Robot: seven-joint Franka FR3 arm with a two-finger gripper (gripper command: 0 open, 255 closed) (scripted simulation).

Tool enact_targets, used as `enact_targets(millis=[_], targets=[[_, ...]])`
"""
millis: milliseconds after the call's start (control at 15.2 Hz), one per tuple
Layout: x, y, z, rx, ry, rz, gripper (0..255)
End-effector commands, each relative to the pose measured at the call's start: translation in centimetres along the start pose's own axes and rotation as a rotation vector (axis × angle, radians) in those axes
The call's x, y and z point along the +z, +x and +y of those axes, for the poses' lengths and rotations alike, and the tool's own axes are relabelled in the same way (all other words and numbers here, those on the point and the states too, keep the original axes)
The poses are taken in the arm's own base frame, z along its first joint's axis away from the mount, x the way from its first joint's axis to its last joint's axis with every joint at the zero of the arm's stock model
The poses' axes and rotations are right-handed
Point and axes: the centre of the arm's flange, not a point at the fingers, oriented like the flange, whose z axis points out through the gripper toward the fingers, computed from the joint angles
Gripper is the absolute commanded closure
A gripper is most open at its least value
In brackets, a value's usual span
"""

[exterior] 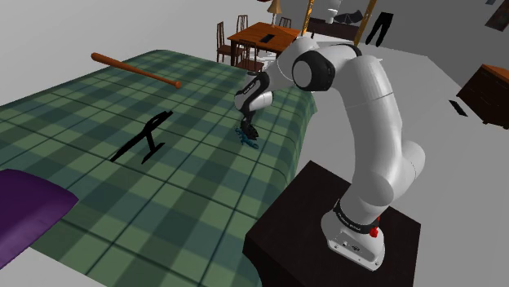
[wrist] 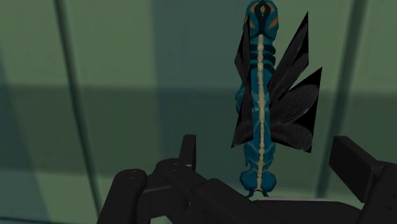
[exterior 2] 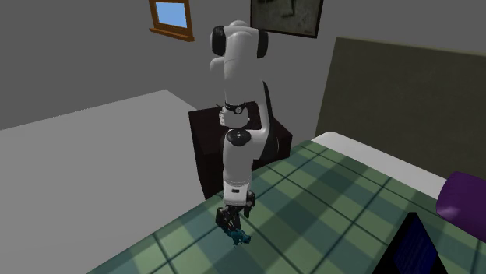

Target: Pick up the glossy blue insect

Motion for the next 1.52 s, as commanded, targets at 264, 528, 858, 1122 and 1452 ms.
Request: enact_targets(millis=[264,528,858,1122,1452], targets=[[2.0,-0.1,0.0,0.0,0.0,0.001,255],[2.0,-0.1,0.0,0.0,0.0,0.001,255],[2.0,-0.1,-0.1,0.0,0.0,0.001,255],[-0.1,0.0,0.1,0.0,0.0,0.001,255],[-2.7,0.1,0.3,0.0,0.0,0.001,255]])
